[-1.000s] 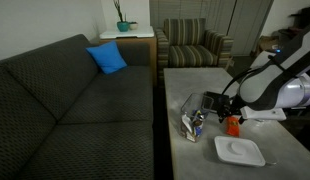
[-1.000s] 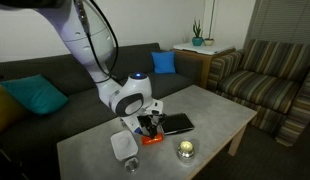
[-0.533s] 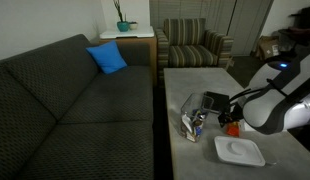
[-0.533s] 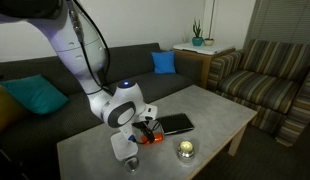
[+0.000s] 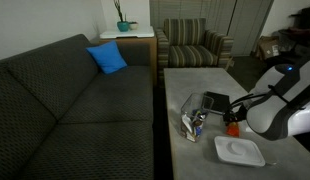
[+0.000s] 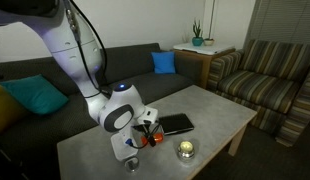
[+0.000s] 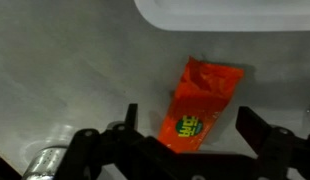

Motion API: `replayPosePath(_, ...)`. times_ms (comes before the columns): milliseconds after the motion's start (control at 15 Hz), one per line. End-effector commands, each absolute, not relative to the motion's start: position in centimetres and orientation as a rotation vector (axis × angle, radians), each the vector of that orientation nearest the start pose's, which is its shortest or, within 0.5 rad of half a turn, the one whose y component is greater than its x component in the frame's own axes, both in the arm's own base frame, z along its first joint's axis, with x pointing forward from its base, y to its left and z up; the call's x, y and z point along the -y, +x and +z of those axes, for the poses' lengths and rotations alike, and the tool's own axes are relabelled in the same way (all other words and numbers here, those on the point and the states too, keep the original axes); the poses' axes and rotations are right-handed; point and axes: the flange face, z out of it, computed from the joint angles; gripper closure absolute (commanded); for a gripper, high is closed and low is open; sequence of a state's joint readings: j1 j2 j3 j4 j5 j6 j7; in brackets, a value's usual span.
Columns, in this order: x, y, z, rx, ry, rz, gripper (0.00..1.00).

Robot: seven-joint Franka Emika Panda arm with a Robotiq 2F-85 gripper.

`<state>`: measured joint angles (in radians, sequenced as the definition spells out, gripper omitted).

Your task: Put the orange sachet in the clear storage container

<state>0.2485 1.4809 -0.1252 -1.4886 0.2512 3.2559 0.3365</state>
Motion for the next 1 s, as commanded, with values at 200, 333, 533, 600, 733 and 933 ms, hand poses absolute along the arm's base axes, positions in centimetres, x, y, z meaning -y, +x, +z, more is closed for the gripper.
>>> replayPosePath(200,-3.5,57.8,-15.7,-0.669,-2.941,-0.537,0.00)
replayPosePath(333,-2.9,57.7,-15.8,-0.692,-2.937,-0.536,0.00)
replayPosePath(533,-2.2,58.1,-15.9,-0.685,-2.933,-0.497,0.00)
replayPosePath(600,-2.2,58.3,-15.8,-0.667,-2.930,-0.480,0.00)
replayPosePath(733,-2.1,58.9,-15.7,-0.619,-2.917,-0.445,0.00)
replayPosePath(933,-1.9,59.9,-15.4,-0.552,-2.909,-0.398,0.00)
